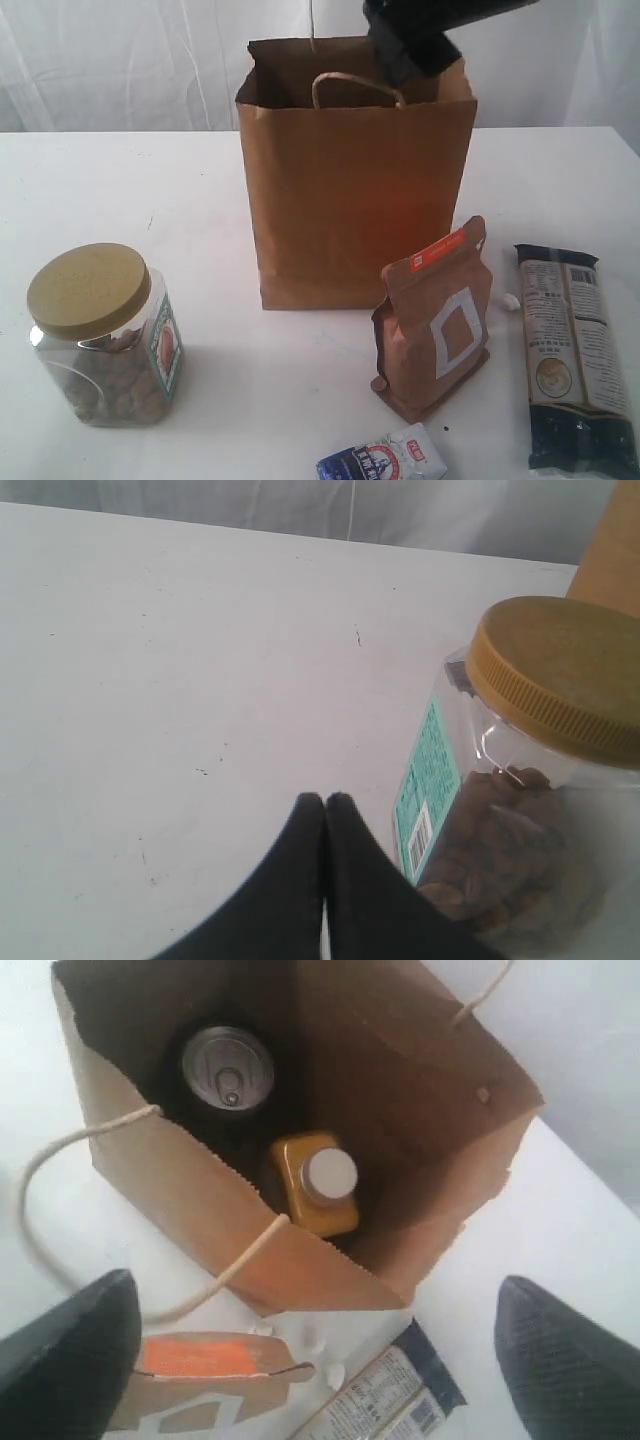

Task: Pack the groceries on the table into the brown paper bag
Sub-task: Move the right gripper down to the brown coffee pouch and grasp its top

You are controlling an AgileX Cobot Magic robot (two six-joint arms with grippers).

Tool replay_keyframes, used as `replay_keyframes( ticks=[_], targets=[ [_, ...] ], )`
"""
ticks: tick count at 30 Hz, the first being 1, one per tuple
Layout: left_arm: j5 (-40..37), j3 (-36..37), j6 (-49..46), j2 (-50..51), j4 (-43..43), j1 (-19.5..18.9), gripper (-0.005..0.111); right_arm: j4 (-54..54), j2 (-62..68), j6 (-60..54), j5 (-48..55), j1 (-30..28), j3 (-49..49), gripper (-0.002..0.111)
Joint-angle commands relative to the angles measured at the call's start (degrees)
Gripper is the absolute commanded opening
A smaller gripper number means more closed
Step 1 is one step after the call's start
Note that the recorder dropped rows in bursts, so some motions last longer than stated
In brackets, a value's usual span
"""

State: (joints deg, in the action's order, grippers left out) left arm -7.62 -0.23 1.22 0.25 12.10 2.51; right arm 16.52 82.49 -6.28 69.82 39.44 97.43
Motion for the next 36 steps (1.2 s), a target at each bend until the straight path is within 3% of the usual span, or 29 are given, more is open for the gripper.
replay_keyframes(
  ticks=[1,16,21,28,36],
  targets=[
    [0.1,0.2,0.1,-0.3,0.2,0.1,0.0,-0.7,-5.5,-8.3,0.1,-0.1,-2.0,0.088],
    [0.1,0.2,0.1,-0.3,0.2,0.1,0.0,-13.0,-11.9,-35.7,0.1,0.0,-31.0,0.088],
    [0.1,0.2,0.1,-0.3,0.2,0.1,0.0,-13.3,-11.9,-43.0,-0.3,0.0,-33.2,0.088],
    [0.1,0.2,0.1,-0.3,0.2,0.1,0.0,-13.7,-10.4,-47.9,-18.6,0.0,-33.5,0.088],
    [0.1,0.2,0.1,-0.3,0.2,0.1,0.0,-13.7,-1.6,-53.3,-22.8,0.0,-33.5,0.088]
  ],
)
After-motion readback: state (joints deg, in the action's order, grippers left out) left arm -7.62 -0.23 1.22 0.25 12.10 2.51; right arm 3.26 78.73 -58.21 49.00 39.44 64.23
